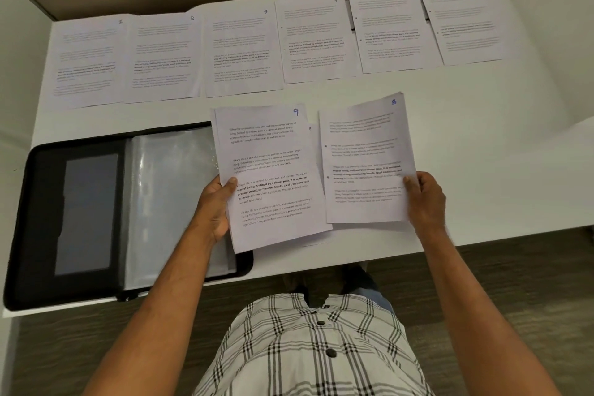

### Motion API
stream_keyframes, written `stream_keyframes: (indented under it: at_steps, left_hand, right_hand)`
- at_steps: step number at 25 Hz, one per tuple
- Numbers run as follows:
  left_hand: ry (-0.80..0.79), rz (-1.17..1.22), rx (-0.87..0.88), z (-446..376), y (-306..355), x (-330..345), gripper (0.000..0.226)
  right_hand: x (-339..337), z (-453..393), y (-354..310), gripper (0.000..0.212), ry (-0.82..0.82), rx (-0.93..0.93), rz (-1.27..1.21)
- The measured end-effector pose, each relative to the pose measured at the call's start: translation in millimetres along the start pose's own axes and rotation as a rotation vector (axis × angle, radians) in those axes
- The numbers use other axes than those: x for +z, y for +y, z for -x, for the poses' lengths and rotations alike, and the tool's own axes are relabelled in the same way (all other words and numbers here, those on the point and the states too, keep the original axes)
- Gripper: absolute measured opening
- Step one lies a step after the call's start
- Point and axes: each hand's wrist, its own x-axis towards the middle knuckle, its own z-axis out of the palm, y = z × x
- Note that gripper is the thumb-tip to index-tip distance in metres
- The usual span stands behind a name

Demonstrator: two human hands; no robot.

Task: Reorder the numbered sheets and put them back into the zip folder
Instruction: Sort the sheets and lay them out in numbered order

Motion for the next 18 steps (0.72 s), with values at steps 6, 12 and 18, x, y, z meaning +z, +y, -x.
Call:
stream_keyframes:
  at_steps: [6,12,18]
  left_hand:
    - [0.03,-0.011,0.01,-4,2,1,0.023]
    - [0.032,0.0,0.019,-8,5,6,0.023]
    - [0.033,0.006,0.012,-7,5,3,0.023]
  right_hand:
    - [7,6,15,0.068,0.123,-0.148,0.449]
    - [45,18,25,0.091,-0.184,-0.309,0.601]
    - [44,21,42,0.097,-0.188,-0.34,0.638]
